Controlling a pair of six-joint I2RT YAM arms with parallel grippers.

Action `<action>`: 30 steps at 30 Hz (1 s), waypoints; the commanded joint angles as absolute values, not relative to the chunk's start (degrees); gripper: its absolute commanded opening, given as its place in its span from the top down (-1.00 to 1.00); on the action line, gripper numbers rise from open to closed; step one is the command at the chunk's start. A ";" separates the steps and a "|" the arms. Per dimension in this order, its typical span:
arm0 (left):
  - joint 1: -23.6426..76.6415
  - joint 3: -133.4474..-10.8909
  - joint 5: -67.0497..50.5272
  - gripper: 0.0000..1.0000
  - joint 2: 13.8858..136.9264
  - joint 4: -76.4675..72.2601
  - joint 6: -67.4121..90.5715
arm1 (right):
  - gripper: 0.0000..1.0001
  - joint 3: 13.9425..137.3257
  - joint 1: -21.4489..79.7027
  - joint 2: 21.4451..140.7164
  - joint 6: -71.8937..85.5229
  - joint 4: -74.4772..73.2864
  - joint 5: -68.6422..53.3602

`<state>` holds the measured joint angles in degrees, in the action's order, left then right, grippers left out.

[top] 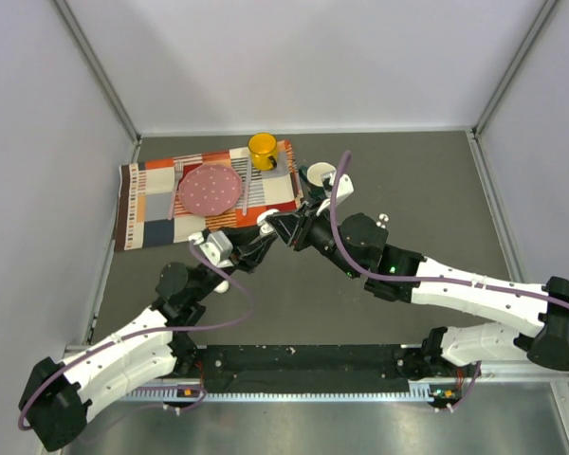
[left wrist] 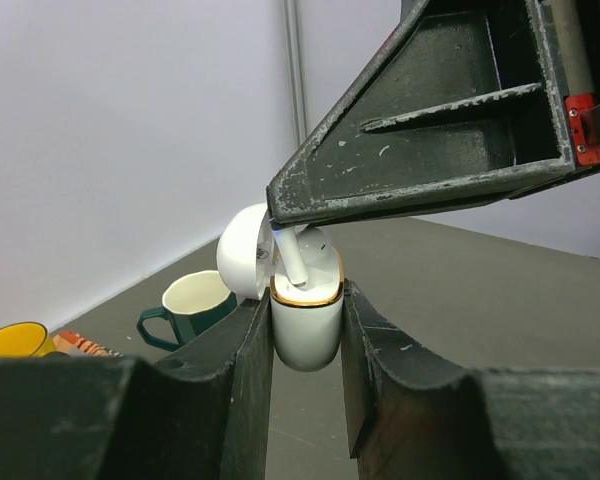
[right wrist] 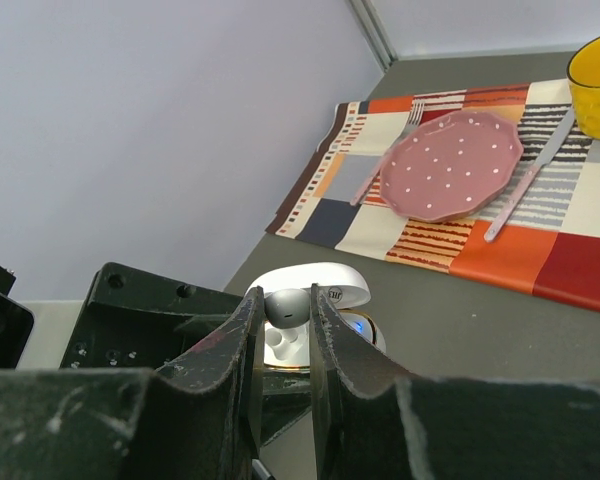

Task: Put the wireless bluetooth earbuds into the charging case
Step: Place the earbud in the charging case.

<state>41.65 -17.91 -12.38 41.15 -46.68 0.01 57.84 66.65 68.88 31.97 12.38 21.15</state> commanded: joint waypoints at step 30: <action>41.57 -20.83 -10.99 1.00 42.19 -54.14 2.81 | 1.00 56.69 68.64 69.08 30.85 15.30 20.92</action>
